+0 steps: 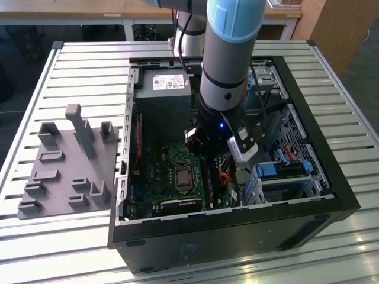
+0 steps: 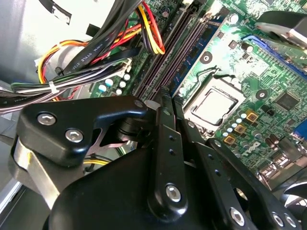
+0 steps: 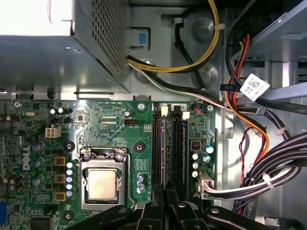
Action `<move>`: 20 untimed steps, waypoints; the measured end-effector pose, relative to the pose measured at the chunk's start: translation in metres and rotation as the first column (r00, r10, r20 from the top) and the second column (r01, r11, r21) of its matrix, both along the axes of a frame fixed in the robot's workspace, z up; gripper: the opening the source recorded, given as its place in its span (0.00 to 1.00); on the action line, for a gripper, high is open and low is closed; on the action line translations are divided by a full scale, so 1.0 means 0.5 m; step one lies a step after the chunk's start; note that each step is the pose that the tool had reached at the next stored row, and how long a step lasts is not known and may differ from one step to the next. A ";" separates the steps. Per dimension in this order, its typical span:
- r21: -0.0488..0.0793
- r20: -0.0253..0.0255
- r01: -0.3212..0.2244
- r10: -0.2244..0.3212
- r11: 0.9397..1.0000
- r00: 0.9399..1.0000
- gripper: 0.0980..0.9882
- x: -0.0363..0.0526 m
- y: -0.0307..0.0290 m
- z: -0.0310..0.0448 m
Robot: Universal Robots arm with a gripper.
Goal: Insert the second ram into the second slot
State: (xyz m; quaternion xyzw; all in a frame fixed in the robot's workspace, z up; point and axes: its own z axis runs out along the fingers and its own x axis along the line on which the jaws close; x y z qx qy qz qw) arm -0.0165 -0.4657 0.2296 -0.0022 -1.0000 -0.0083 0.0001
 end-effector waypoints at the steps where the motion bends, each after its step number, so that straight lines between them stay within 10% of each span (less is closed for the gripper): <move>1: 0.000 0.000 0.000 0.000 1.000 1.000 0.04 0.000 0.000 -0.001; 20: 0.009 0.000 -0.001 0.001 1.000 1.000 0.04 0.000 0.002 -0.015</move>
